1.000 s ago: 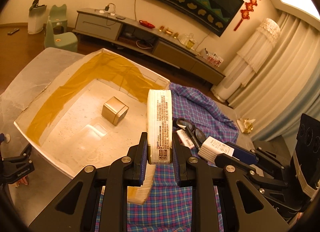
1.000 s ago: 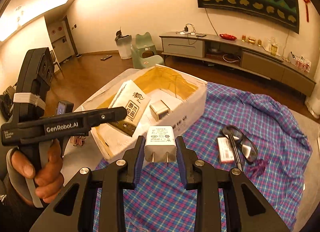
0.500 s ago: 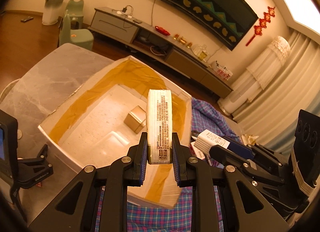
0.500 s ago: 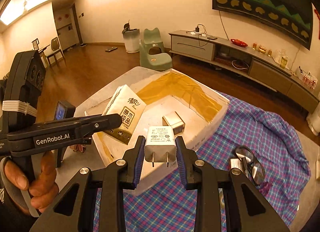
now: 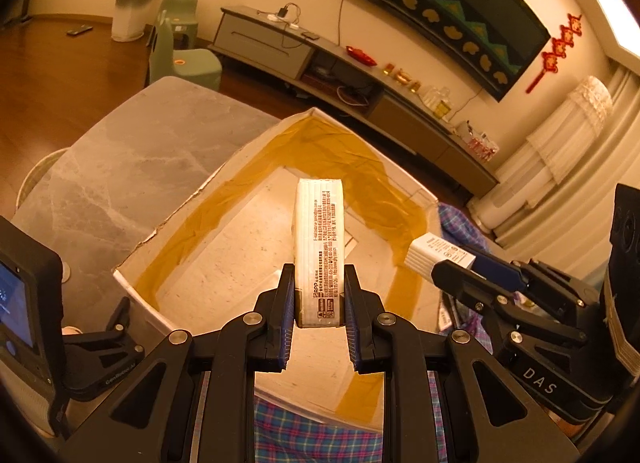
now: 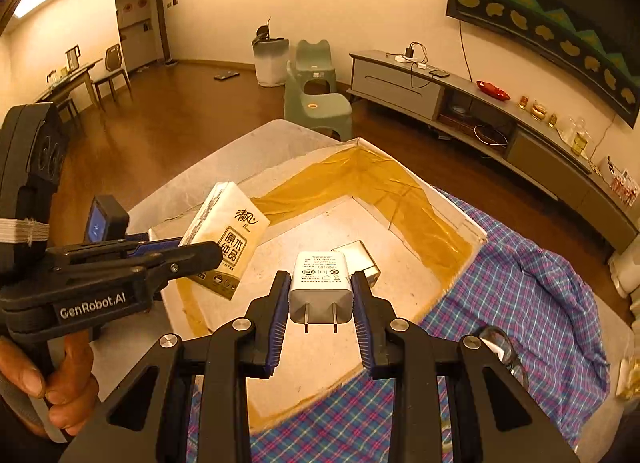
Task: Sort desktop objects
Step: 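Carry the package and the charger in both tools over the cardboard box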
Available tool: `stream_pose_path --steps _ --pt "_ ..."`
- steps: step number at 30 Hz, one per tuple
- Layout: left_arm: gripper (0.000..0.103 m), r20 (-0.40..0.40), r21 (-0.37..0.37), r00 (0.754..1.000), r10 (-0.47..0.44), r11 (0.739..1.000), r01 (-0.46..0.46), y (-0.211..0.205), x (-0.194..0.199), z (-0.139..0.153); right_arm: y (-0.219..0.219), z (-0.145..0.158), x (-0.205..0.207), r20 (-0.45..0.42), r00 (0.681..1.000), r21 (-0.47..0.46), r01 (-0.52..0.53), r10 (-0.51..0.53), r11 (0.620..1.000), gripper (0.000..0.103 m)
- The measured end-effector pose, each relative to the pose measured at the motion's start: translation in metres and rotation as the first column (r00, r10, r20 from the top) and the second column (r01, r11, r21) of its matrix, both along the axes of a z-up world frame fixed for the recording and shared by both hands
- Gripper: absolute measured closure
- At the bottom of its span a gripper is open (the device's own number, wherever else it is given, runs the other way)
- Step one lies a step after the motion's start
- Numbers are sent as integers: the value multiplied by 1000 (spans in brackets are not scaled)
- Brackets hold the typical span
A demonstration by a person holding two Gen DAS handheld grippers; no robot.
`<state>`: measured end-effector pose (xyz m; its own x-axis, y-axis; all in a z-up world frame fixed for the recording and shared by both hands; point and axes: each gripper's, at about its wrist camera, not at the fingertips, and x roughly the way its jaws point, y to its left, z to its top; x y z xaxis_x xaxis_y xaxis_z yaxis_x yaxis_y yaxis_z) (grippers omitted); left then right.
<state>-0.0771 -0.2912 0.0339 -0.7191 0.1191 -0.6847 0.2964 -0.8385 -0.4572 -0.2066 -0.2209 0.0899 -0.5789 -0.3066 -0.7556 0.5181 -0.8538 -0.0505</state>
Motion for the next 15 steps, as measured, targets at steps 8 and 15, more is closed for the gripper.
stream_pose_path --steps 8,15 --pt "81 53 -45 999 11 999 -8 -5 -9 -13 -13 -13 -27 26 1000 48 -12 10 999 71" --pt "81 114 -103 993 -2 995 14 0 -21 -25 -20 -19 -47 38 999 81 -22 19 996 71"
